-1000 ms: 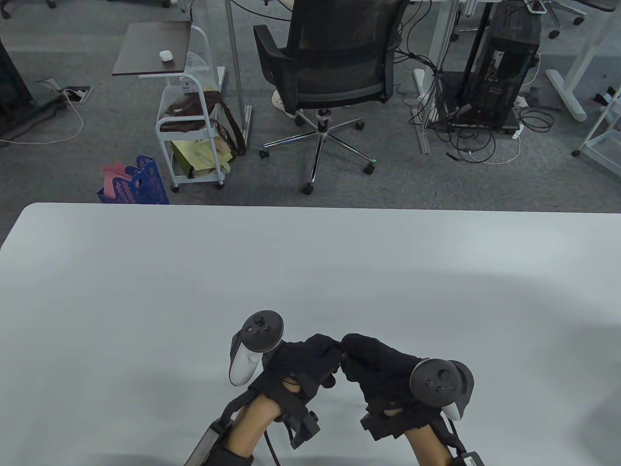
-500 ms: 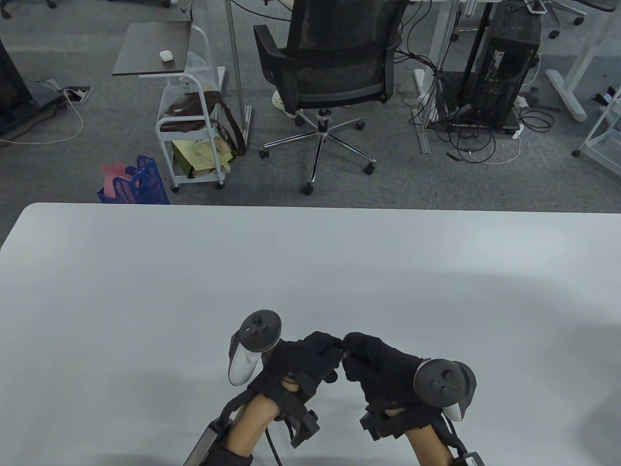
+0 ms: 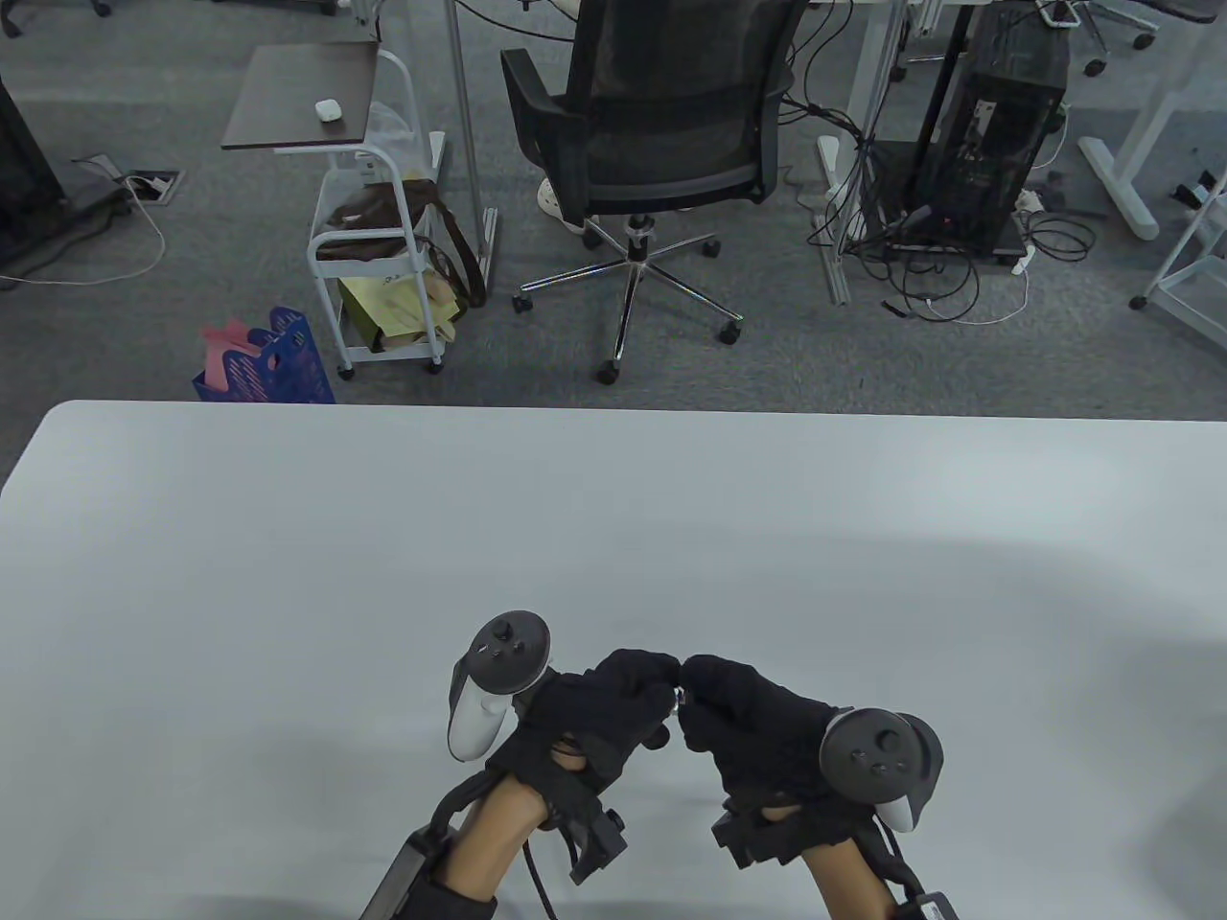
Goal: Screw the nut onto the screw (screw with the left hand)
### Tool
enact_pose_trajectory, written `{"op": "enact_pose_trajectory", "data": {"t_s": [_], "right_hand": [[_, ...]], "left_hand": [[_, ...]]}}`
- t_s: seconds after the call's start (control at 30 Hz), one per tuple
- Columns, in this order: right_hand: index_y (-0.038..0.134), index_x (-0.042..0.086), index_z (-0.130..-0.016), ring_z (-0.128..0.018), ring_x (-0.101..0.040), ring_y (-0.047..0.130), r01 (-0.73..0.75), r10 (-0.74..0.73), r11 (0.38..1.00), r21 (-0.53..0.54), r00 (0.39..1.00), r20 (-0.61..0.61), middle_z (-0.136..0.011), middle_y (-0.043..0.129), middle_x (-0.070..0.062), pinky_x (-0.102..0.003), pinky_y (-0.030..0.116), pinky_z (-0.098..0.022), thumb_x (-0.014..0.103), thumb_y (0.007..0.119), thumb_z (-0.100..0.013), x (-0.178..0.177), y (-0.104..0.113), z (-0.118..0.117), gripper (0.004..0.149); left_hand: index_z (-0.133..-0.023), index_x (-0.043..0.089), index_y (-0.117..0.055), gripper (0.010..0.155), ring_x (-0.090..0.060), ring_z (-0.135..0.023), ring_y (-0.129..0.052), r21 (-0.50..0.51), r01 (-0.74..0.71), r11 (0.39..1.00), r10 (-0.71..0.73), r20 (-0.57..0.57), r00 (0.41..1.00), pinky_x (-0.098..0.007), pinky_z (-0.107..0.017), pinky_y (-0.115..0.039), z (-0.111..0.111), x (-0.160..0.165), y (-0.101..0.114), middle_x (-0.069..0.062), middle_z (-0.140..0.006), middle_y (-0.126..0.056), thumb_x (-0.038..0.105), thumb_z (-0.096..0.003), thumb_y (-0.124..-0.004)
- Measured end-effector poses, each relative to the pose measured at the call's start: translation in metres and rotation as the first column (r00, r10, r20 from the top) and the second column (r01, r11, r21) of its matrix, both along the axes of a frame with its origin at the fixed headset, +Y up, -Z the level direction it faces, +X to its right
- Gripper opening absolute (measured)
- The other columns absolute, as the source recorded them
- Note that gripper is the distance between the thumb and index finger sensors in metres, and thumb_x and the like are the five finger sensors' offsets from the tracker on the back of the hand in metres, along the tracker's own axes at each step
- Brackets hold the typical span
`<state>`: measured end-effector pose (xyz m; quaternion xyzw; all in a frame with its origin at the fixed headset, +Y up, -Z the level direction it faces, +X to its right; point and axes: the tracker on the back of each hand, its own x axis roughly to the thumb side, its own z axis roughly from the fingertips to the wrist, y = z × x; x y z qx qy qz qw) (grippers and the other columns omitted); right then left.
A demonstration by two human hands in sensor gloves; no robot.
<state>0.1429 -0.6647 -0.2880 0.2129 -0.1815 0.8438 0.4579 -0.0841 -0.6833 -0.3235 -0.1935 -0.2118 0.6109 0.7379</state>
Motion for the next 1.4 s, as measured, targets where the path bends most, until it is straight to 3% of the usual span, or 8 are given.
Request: {"op": "enact_pose_trajectory", "data": {"t_s": [0.2,0.43,0.6,0.8,1.0,1.2,1.3,1.4], "right_hand": [[0.087,0.017,-0.075,-0.029,-0.014,0.117,-0.015,0.015,1.0,0.005,1.0,-0.004,-0.06,0.103,-0.005,-0.037,0.103,-0.028,0.033,0.094,-0.031,-0.0005,0.0003,0.0001,0.047],[0.087,0.017,-0.075,-0.029,-0.014,0.116,0.0,0.0,1.0,0.011,1.0,-0.001,-0.06,0.103,-0.005,-0.037,0.103,-0.028,0.033,0.094,-0.031,0.0007,0.0015,0.0006,0.047],[0.087,0.017,-0.075,-0.029,-0.013,0.117,-0.033,0.033,0.999,0.02,0.999,-0.001,-0.06,0.103,-0.005,-0.037,0.103,-0.028,0.033,0.094,-0.031,-0.0007,0.0016,0.0008,0.047],[0.087,0.016,-0.075,-0.029,-0.013,0.117,-0.018,0.018,1.0,0.02,1.0,0.001,-0.06,0.104,-0.005,-0.037,0.103,-0.027,0.033,0.094,-0.031,-0.0001,0.0018,0.0009,0.047],[0.087,0.017,-0.075,-0.029,-0.013,0.117,-0.023,0.023,1.0,0.019,1.0,-0.005,-0.06,0.104,-0.005,-0.037,0.103,-0.027,0.033,0.094,-0.031,-0.0012,0.0016,0.0012,0.047],[0.087,0.017,-0.075,-0.029,-0.013,0.117,-0.003,0.003,1.0,0.017,1.0,-0.004,-0.06,0.104,-0.005,-0.037,0.103,-0.027,0.033,0.094,-0.031,0.0,0.0021,0.0013,0.047],[0.087,0.017,-0.075,-0.029,-0.013,0.117,-0.008,0.008,1.0,0.018,1.0,-0.003,-0.06,0.104,-0.005,-0.037,0.103,-0.027,0.033,0.094,-0.031,-0.0002,0.0021,0.0013,0.047],[0.087,0.017,-0.075,-0.029,-0.013,0.117,-0.011,0.011,1.0,0.019,1.0,-0.006,-0.06,0.104,-0.005,-0.037,0.103,-0.027,0.033,0.093,-0.031,-0.0002,0.0021,0.0016,0.047]], "left_hand": [[-0.086,0.003,-0.077,0.055,-0.046,-0.054,-0.091,0.011,0.07,0.997,-0.07,-0.001,0.998,-0.065,-0.05,-0.065,0.0008,0.0035,0.0003,-0.029,-0.079,-0.082,0.039,-0.0446,-0.073],[-0.099,0.007,-0.06,0.068,-0.045,-0.063,-0.086,-0.007,0.02,1.0,-0.02,0.031,0.999,-0.064,-0.054,-0.062,0.0008,0.0022,-0.0011,-0.027,-0.089,-0.071,0.046,-0.0451,-0.071],[-0.087,0.002,-0.077,0.057,-0.047,-0.056,-0.09,0.008,0.059,0.998,-0.059,0.013,0.998,-0.065,-0.051,-0.064,0.0009,0.0046,0.0,-0.029,-0.081,-0.08,0.04,-0.0451,-0.072],[-0.098,0.007,-0.062,0.066,-0.044,-0.063,-0.086,0.01,0.032,0.999,-0.032,0.032,0.999,-0.063,-0.055,-0.063,0.0018,0.0034,0.0003,-0.026,-0.088,-0.072,0.047,-0.0452,-0.07],[-0.088,0.003,-0.075,0.056,-0.046,-0.056,-0.089,0.021,0.067,0.998,-0.067,0.011,0.998,-0.065,-0.051,-0.064,0.0019,0.0049,0.0019,-0.028,-0.081,-0.079,0.039,-0.045,-0.071],[-0.098,0.007,-0.061,0.066,-0.044,-0.063,-0.086,-0.01,0.019,1.0,-0.019,0.037,0.999,-0.063,-0.054,-0.063,0.0014,0.0027,-0.001,-0.026,-0.088,-0.072,0.046,-0.0456,-0.069],[-0.092,0.004,-0.074,0.061,-0.047,-0.057,-0.089,0.004,0.043,0.999,-0.043,-0.017,0.999,-0.065,-0.051,-0.064,0.0007,0.0015,-0.0009,-0.029,-0.082,-0.079,0.043,-0.0447,-0.07],[-0.086,0.003,-0.077,0.054,-0.046,-0.055,-0.089,0.0,0.054,0.999,-0.054,0.03,0.998,-0.065,-0.051,-0.064,0.0011,0.0039,0.0011,-0.028,-0.08,-0.08,0.038,-0.045,-0.071]]}}
